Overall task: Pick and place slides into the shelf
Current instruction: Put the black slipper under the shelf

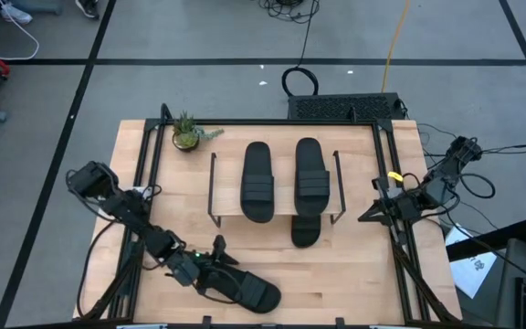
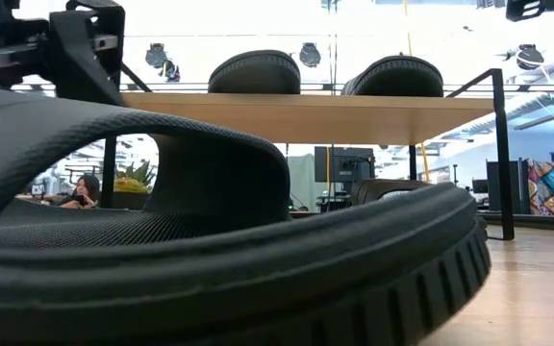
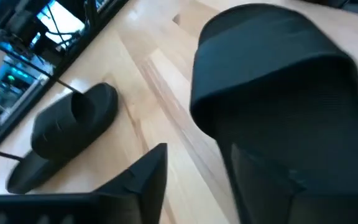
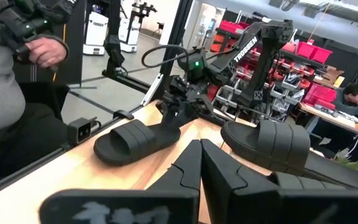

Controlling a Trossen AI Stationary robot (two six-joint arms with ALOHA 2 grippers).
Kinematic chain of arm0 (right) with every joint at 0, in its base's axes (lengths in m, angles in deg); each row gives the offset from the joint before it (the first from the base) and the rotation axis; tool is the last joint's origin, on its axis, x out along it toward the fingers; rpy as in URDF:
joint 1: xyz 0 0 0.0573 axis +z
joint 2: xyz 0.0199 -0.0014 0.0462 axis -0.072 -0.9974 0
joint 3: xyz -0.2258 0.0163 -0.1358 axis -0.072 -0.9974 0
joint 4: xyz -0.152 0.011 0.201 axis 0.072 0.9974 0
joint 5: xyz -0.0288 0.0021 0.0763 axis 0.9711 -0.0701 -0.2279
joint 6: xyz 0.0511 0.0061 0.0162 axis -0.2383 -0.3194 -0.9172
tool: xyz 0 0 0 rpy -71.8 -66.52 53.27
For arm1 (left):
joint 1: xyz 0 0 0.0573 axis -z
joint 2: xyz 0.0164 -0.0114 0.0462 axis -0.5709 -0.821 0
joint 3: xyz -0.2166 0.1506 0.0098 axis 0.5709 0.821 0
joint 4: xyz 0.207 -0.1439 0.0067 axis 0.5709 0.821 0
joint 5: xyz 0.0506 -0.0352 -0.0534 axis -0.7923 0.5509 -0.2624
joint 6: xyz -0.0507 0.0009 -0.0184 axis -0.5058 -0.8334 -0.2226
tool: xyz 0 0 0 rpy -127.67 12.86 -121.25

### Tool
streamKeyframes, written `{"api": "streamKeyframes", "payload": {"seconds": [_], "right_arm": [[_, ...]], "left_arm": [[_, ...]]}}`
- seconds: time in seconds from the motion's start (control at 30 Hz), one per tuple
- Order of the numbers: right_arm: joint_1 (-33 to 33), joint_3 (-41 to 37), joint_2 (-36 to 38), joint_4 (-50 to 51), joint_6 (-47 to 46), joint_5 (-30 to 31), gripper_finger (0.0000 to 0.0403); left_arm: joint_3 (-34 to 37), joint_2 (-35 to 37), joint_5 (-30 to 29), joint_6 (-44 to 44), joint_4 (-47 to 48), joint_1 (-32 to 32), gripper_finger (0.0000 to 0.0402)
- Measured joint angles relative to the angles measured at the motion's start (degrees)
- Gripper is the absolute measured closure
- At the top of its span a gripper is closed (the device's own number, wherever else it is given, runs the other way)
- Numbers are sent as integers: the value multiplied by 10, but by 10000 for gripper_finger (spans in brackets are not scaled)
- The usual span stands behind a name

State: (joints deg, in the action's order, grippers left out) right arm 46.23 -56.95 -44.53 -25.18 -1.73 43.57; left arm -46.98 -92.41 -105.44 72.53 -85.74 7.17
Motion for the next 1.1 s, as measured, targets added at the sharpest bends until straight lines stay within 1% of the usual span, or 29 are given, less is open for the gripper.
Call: {"api": "streamKeyframes", "payload": {"seconds": [0.1, 0.2, 0.3, 0.37, 0.53, 0.77, 0.83, 0.9, 1.0, 1.1], "right_arm": [[0, 0, 0, 0, -7, 0, 403], [0, 0, 0, 0, -8, 0, 403], [0, 0, 0, 0, -8, 0, 403], [0, 0, 0, 0, -8, 0, 403], [0, 0, 0, 0, -8, 0, 403], [0, 0, 0, 0, -8, 2, 403], [0, 0, 0, 0, -8, 2, 403], [0, 0, 0, 0, -7, 3, 403], [-1, 0, 0, 0, -6, 8, 403], [-1, 0, 0, 0, -7, 38, 403]], "left_arm": [[-2, -7, 6, 34, -27, -7, 180], [-2, -7, 43, 51, -48, -19, 153], [-2, -7, 81, 47, -55, -30, 138], [-2, -7, 97, 47, -56, -35, 134], [-2, -7, 98, 61, -65, -38, 133], [-2, -7, 137, 86, -81, -39, 133], [-2, -18, 139, 88, -88, -40, 133], [-3, -39, 138, 110, -90, -41, 133], [-10, -78, 138, 166, -118, -39, 133], [-31, -97, 136, 210, -120, -34, 133]]}}
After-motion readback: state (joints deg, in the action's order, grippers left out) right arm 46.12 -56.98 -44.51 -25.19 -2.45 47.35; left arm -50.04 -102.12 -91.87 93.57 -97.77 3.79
